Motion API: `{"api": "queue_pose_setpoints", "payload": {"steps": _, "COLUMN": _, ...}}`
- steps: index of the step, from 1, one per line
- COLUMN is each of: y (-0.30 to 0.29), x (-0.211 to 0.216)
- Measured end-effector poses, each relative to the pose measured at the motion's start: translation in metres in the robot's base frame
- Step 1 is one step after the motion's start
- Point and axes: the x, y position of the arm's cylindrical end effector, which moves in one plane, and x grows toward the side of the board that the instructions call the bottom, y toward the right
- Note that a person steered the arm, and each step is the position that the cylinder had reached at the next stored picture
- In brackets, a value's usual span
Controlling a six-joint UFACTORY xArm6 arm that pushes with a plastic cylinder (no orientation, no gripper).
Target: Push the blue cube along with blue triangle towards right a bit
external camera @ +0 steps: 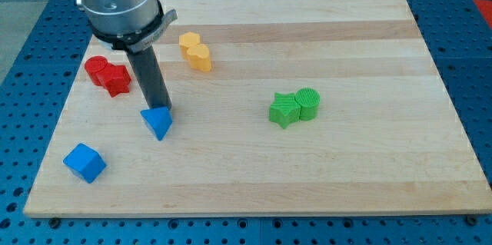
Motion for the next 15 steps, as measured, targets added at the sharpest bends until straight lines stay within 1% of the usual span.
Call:
{"api": "queue_pose_setpoints", "payload": {"steps": 2, "y": 0.008, "x": 0.032}}
{"api": "queue_pose_setpoints", "payload": {"steps": 3, "y": -0.004, "x": 0.026}}
{"api": "queue_pose_setpoints", "payload": {"steps": 5, "y": -0.091, "x": 0.024}}
{"api": "queue_pose_setpoints", "payload": {"steps": 6, "y": -0.131, "x": 0.041}}
{"api": "queue_pose_setpoints", "payload": {"steps": 8, "y": -0.139, "x": 0.132}}
{"api": "queue_pose_setpoints", "payload": {"steps": 9, "y": -0.137, "x": 0.139}}
{"api": "queue_pose_setpoints", "payload": {"steps": 11, "y": -0.137, "x": 0.102}}
{"api": "queue_pose_setpoints", "payload": {"steps": 13, "y": -0.102, "x": 0.077}}
{"api": "queue_pose_setpoints", "payload": {"steps": 14, "y": -0.089, "x": 0.070}}
{"api": "queue_pose_setpoints", "payload": {"steps": 15, "y": -0.095, "x": 0.100}}
